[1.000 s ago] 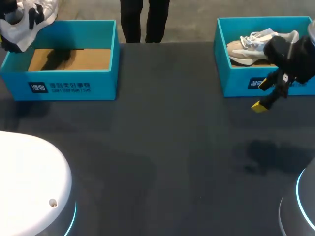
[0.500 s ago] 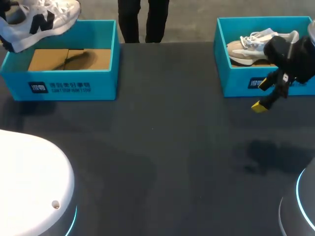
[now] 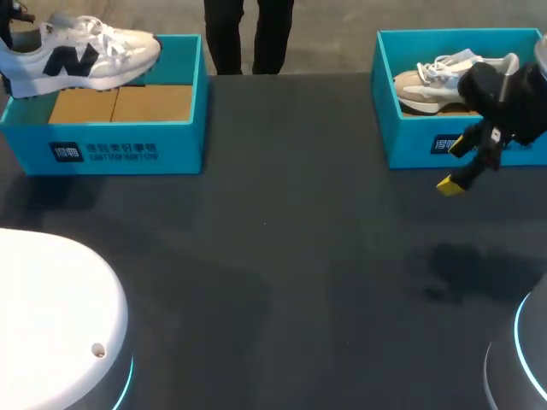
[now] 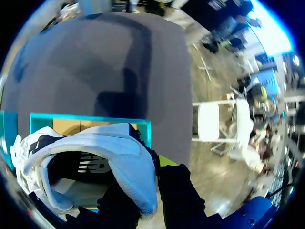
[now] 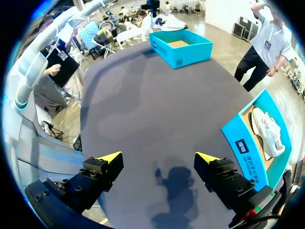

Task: Take the shoe out of the shoebox, open the shoe tongue, remove and reinsert the insole, then place the shoe into the shoebox

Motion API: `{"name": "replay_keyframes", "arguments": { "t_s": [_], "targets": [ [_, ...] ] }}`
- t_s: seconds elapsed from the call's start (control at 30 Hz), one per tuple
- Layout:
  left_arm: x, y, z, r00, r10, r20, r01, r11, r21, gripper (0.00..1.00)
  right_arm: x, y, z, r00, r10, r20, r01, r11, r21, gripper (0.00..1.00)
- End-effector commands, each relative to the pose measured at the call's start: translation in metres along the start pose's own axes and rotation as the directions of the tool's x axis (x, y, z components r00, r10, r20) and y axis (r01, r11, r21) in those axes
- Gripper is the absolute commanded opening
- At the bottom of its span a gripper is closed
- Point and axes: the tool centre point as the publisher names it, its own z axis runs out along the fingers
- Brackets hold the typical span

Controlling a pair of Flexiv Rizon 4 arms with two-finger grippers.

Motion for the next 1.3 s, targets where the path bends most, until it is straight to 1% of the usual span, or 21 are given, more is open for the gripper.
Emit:
{"name": "replay_keyframes", "arguments": {
  "t_s": [0.03,0.17,0.33,0.43,0.53,0.57,0.7,0.8,1.1,1.3],
  "targets": [
    [-0.002,0.0,0.003,0.998,0.06,-0.006,-0.06,0.998,-0.016,0.0,-0.001,0.001,0.001,1.0,0.001,-0.002,-0.001,1.0,0.004,1.0],
    [-0.004,0.009,0.007,0.998,0.058,-0.002,-0.058,0.998,0.0,0.0,-0.001,0.001,0.001,1.0,0.001,-0.002,-0.001,1.0,0.004,1.0],
    [-0.006,0.014,0.011,0.997,0.072,0.003,-0.072,0.997,0.005,0.0,-0.001,0.001,0.001,1.0,0.001,-0.002,-0.001,1.0,0.004,1.0],
    [-0.009,0.02,0.015,0.994,0.113,0.007,-0.113,0.993,-0.012,0.0,-0.001,0.001,0.001,1.0,0.001,-0.002,-0.001,1.0,0.004,1.0],
    [-0.013,0.028,0.022,0.991,0.137,0.01,-0.137,0.99,-0.024,0.0,-0.001,0.001,0.001,1.0,0.001,-0.002,-0.001,1.0,0.004,1.0],
    [-0.014,0.03,0.024,0.99,0.142,-0.006,-0.142,0.99,-0.017,0.0,-0.001,0.001,0.001,1.0,0.001,-0.002,-0.001,1.0,0.004,1.0],
    [-0.018,0.036,0.033,0.988,0.152,0.003,-0.152,0.988,-0.035,0.0,-0.001,0.001,0.001,1.0,0.001,-0.002,-0.001,1.0,0.004,1.0],
    [-0.02,0.04,0.041,0.988,0.155,-0.005,-0.155,0.987,-0.032,0.0,-0.001,0.001,0.001,1.0,0.001,-0.002,-0.001,1.0,0.004,1.0],
    [-0.026,0.047,0.064,0.99,0.139,-0.002,-0.139,0.99,-0.025,0.0,-0.001,0.001,0.001,1.0,0.001,-0.002,-0.001,1.0,0.004,1.0],
    [-0.033,0.046,0.076,0.99,0.144,0.006,-0.144,0.989,-0.031,0.0,-0.001,0.001,0.001,1.0,0.001,-0.002,-0.001,1.0,0.004,1.0]
  ]
}}
